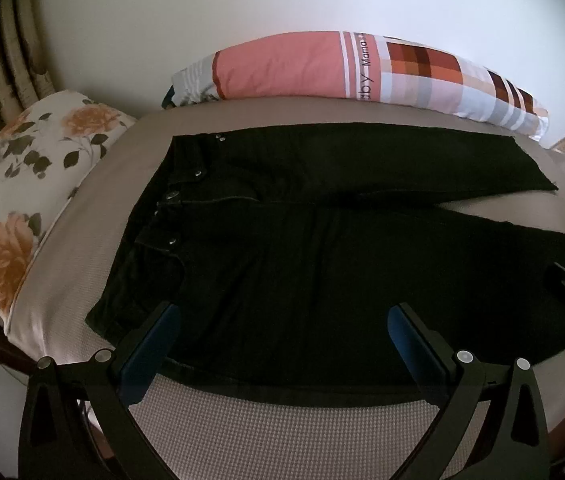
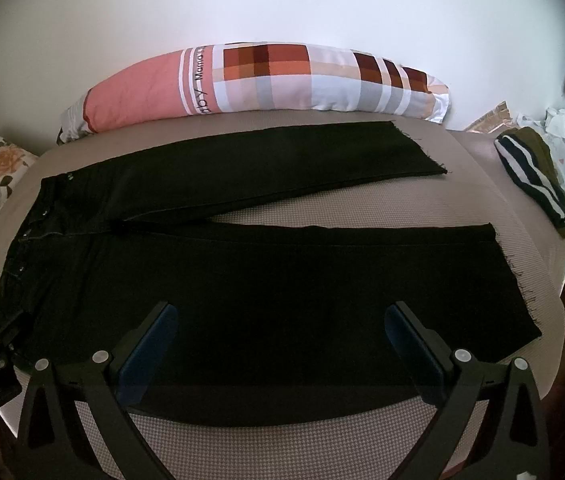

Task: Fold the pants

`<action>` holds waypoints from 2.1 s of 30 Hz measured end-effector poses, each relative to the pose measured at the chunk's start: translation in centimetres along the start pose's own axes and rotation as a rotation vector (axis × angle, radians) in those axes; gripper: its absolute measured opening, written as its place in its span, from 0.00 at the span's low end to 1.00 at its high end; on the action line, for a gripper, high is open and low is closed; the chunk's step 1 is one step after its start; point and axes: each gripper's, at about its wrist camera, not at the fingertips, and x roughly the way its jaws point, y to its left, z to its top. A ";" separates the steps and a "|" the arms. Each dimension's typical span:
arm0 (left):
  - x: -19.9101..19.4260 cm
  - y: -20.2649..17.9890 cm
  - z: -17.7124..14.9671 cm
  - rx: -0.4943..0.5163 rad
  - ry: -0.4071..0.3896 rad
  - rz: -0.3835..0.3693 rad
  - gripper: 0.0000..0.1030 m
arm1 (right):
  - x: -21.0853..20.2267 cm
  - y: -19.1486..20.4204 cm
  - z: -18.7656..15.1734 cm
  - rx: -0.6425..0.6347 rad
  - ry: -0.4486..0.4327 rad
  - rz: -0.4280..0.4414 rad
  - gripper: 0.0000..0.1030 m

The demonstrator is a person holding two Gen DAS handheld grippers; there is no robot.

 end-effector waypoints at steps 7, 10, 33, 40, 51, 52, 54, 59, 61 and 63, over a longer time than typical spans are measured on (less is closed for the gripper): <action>-0.1 0.1 0.2 -0.005 -0.006 0.000 0.99 | 0.0 0.0 0.0 0.000 0.000 0.000 1.00; -0.1 0.0 0.3 -0.005 -0.007 0.001 0.99 | 0.0 0.0 0.0 -0.001 0.000 -0.002 1.00; -1.5 0.9 0.5 -0.024 -0.014 0.030 0.99 | 0.0 0.3 0.2 -0.010 -0.003 -0.008 1.00; -1.7 1.5 0.5 -0.030 -0.023 0.046 0.99 | -0.1 0.4 0.3 -0.014 -0.004 -0.009 1.00; -0.8 2.2 1.0 -0.035 -0.009 0.049 0.99 | 0.1 0.7 0.2 -0.027 0.004 0.004 1.00; -0.7 2.3 1.0 -0.034 -0.009 0.049 0.99 | 0.1 0.6 0.2 -0.027 0.003 0.007 1.00; -0.5 2.5 1.1 -0.029 -0.006 0.045 0.99 | 0.1 0.7 0.2 -0.028 -0.001 0.009 1.00; 0.1 2.9 1.6 -0.027 -0.017 0.034 0.99 | 0.3 0.9 0.0 -0.038 -0.010 0.004 1.00; 0.5 3.0 1.7 -0.027 -0.015 0.025 0.99 | 0.5 1.0 0.1 -0.031 -0.001 0.010 1.00; 1.0 3.1 1.8 -0.027 -0.013 0.021 0.99 | 1.0 1.0 0.0 -0.014 0.020 0.041 1.00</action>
